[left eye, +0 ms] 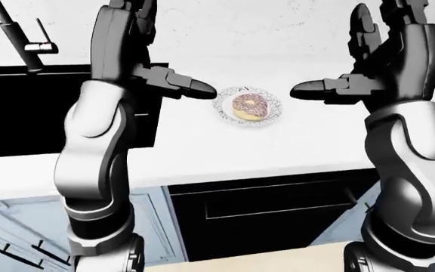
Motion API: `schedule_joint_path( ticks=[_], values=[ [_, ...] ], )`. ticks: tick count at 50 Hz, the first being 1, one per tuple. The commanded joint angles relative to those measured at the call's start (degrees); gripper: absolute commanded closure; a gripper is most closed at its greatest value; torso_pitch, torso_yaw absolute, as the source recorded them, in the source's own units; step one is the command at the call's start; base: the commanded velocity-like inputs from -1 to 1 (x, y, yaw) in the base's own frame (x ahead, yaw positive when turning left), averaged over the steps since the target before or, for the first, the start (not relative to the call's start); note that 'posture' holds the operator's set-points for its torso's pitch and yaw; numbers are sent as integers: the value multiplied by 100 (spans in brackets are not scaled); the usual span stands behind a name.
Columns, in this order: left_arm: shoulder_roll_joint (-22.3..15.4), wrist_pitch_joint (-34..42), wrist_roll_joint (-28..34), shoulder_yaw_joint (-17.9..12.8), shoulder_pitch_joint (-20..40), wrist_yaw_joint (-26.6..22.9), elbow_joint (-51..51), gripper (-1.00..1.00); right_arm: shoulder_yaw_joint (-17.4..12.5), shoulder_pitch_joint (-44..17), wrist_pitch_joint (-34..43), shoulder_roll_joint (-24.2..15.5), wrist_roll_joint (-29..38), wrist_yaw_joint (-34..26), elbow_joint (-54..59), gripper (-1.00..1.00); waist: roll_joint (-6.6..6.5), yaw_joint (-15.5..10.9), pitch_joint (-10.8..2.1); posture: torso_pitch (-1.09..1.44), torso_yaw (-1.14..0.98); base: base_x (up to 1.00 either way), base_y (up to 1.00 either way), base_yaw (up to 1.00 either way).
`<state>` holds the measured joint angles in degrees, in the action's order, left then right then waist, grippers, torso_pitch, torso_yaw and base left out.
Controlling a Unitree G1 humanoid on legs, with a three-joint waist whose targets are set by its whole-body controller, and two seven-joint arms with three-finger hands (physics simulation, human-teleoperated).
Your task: Place the pastries on the plates.
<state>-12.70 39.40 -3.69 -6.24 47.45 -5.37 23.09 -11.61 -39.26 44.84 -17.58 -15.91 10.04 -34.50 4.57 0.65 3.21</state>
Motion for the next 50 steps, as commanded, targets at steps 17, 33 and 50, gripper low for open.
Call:
schedule_joint_path(
  ticks=[17,33,50],
  values=[
    [-198,-774,-116,-304,-947,363,527,-100,86,548,-597,381,332,-206,-205,-100,-968,67,-267,0,0,0,39,0],
    [-180,-637,-46,-342,-1139,275,838,-100,82,603,-499,381,373,-229,-343,-100,-203,99,-208,0,0,0,50,0],
    [-212,-736,60,-330,-1084,229,682,-100,82,527,-632,379,287,-178,-210,-100,-711,-295,-240,0,0,0,30,34]
  ],
)
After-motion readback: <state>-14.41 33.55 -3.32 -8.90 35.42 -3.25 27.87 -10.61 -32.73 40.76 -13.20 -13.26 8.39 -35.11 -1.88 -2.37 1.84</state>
